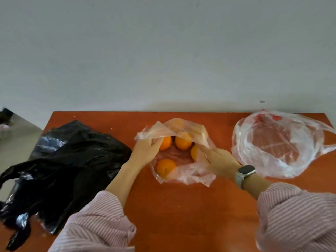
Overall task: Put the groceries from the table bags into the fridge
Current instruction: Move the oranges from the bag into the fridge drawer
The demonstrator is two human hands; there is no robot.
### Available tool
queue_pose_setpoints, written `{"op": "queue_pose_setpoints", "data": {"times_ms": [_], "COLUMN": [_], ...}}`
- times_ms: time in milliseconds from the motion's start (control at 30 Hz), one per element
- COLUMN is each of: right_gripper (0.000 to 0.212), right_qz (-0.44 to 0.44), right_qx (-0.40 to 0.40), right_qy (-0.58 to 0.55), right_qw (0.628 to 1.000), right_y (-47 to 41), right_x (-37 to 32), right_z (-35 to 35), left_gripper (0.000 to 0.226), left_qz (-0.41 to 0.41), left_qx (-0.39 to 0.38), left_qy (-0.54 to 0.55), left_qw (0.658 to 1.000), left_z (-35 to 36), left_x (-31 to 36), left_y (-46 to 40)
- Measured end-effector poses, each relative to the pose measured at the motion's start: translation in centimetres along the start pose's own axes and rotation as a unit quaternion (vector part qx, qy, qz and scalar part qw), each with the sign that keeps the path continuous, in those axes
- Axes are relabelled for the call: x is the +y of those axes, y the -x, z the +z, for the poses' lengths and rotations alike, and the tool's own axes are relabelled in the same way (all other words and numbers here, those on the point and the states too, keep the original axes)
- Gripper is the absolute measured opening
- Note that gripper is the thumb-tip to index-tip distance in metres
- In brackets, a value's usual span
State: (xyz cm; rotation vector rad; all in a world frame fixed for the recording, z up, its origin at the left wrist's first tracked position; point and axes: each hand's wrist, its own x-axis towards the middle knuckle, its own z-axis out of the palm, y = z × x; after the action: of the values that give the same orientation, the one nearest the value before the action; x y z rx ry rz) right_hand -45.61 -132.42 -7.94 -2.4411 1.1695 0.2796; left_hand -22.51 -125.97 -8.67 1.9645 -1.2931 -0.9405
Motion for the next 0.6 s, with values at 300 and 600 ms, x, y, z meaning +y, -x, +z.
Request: {"op": "queue_pose_setpoints", "data": {"times_ms": [300, 600], "right_gripper": [0.065, 0.047], "right_qz": [0.083, 0.059], "right_qx": [0.019, 0.110], "right_qy": [0.020, -0.018], "right_qw": [0.996, 0.992], "right_y": [-8.4, -10.1], "right_x": [3.9, 4.6], "right_z": [-1.8, -0.3], "left_gripper": [0.056, 0.025], "left_qz": [-0.018, 0.332], "left_qx": [-0.030, 0.208], "left_qy": [-0.154, -0.333], "left_qw": [0.987, 0.858], "left_z": [2.8, 2.3], "left_x": [-4.0, -0.9], "left_y": [-9.1, -4.0]}}
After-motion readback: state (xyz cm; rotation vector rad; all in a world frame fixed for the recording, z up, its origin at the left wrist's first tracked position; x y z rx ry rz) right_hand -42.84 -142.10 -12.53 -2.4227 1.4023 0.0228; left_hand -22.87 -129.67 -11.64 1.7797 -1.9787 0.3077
